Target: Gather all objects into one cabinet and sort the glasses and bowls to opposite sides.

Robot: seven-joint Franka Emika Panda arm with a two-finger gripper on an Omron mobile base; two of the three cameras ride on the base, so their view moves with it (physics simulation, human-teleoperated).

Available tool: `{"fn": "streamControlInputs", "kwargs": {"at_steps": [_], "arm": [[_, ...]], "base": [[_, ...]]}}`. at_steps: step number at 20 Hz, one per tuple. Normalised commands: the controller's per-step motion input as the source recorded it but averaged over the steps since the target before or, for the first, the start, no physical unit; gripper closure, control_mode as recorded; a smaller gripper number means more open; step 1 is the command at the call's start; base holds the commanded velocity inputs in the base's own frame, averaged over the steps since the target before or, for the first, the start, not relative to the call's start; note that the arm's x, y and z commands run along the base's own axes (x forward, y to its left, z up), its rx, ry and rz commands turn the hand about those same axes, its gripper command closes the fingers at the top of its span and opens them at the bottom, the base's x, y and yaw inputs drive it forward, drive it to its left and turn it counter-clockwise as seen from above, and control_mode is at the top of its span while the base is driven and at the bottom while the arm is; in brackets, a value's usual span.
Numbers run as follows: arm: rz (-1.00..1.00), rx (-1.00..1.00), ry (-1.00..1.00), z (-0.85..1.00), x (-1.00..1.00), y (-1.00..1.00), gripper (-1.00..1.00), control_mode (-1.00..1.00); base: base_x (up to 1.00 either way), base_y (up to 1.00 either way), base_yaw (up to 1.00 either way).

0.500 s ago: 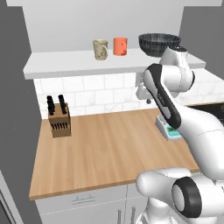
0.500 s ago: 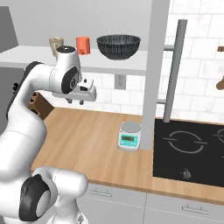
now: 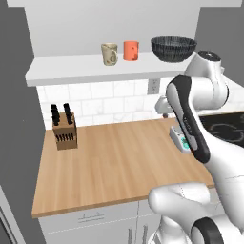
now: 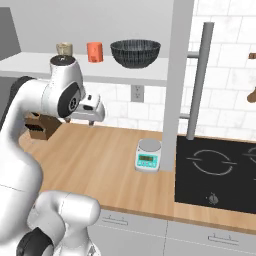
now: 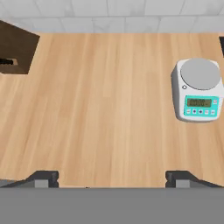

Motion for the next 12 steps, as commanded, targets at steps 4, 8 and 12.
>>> {"fn": "streamControlInputs", "kwargs": {"at_steps": [4, 8, 12], "arm": [[0.00, 0.00, -0.17, 0.18, -0.98, 0.00, -1.00, -1.00], [-0.05, -0.02, -0.02, 0.00, -0.49, 0.07, -1.00, -1.00], [-0.06, 0.00, 0.01, 0.12, -0.06, 0.00, -1.00, -1.00]], "base": [[0.00, 0.00, 0.00], [0.00, 0.00, 0.00], [0.00, 0.00, 0.00]]}}
